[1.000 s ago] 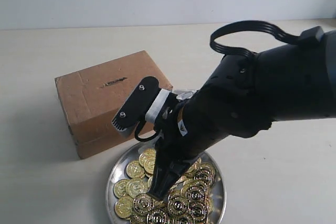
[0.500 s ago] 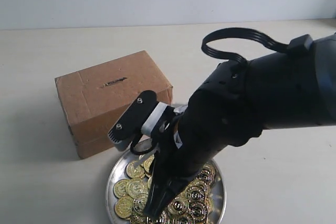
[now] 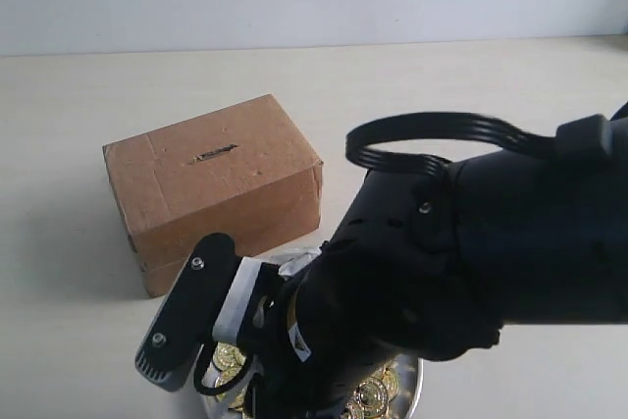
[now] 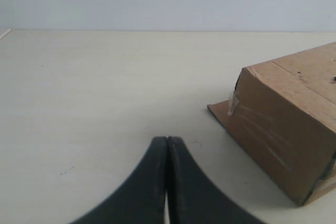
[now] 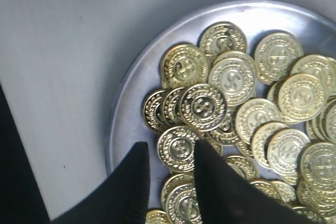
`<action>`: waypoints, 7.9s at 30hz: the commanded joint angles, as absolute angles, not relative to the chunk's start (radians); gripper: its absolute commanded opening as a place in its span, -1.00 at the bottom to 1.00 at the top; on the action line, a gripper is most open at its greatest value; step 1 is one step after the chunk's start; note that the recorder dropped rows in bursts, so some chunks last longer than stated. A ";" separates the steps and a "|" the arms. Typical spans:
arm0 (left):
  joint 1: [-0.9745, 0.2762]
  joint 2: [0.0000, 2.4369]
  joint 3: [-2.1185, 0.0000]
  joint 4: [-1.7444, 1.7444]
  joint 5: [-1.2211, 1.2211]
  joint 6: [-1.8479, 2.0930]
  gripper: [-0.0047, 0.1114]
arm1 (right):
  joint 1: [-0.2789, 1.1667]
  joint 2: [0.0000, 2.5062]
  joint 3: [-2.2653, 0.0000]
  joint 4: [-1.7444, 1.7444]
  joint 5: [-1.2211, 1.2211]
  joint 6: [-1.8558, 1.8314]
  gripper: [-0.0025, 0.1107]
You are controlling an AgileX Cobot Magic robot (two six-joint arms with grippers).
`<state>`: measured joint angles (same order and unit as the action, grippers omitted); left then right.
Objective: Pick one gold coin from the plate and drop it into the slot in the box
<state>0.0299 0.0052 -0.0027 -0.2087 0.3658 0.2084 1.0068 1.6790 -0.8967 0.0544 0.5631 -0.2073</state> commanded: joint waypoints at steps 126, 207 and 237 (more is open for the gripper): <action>0.025 0.000 0.000 -0.216 0.357 0.206 -0.92 | 0.978 1.374 -0.804 0.046 0.470 -0.322 -0.54; -0.215 1.386 -0.566 -1.342 1.221 0.943 0.29 | 0.978 1.372 -0.867 0.044 0.416 -0.313 -0.54; -0.371 1.513 -0.584 -1.457 1.203 0.976 0.08 | 0.978 1.372 -0.867 0.044 0.413 -0.313 -0.54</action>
<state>-0.3596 1.5054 -0.5783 -1.4420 1.2042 0.9572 0.9820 1.3801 -0.8615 0.0501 0.4331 -0.3164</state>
